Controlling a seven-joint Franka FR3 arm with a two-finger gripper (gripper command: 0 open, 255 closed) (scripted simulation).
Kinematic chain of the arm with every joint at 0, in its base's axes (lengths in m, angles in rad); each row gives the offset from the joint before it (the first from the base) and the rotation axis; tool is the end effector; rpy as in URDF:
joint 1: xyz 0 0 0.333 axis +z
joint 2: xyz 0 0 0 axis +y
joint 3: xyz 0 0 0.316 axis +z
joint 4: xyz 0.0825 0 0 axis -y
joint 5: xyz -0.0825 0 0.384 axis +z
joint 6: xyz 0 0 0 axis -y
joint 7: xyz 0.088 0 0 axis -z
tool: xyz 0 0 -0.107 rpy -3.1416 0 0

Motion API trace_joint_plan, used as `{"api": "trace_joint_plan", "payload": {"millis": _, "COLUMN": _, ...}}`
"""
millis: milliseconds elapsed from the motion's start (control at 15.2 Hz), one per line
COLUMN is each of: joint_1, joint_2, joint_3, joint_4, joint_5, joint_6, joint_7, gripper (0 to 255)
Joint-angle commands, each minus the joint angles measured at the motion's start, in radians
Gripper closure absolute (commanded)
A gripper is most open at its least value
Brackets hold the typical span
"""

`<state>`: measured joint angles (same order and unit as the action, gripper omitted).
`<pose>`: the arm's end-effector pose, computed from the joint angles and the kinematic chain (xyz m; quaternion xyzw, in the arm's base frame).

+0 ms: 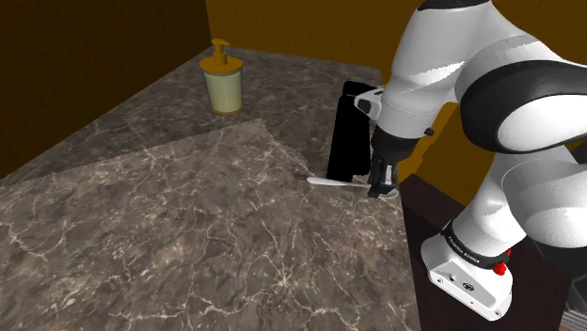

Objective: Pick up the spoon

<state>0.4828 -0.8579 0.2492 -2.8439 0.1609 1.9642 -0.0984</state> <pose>0.2138 0.1927 0.4068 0.9427 0.3327 -0.0095 0.0235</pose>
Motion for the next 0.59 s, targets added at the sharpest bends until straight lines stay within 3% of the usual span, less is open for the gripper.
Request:
{"api": "trace_joint_plan", "payload": {"millis": 0, "joint_1": -0.001, "joint_2": -0.013, "joint_3": -0.006, "joint_4": 0.022, "joint_5": -0.005, "joint_6": -0.035, "joint_7": -0.001, "gripper": 255}}
{"api": "trace_joint_plan", "payload": {"millis": 528, "joint_1": -0.008, "joint_2": -0.033, "joint_3": -0.021, "joint_4": 0.095, "joint_5": -0.019, "joint_6": -0.128, "joint_7": -0.002, "gripper": 255}}
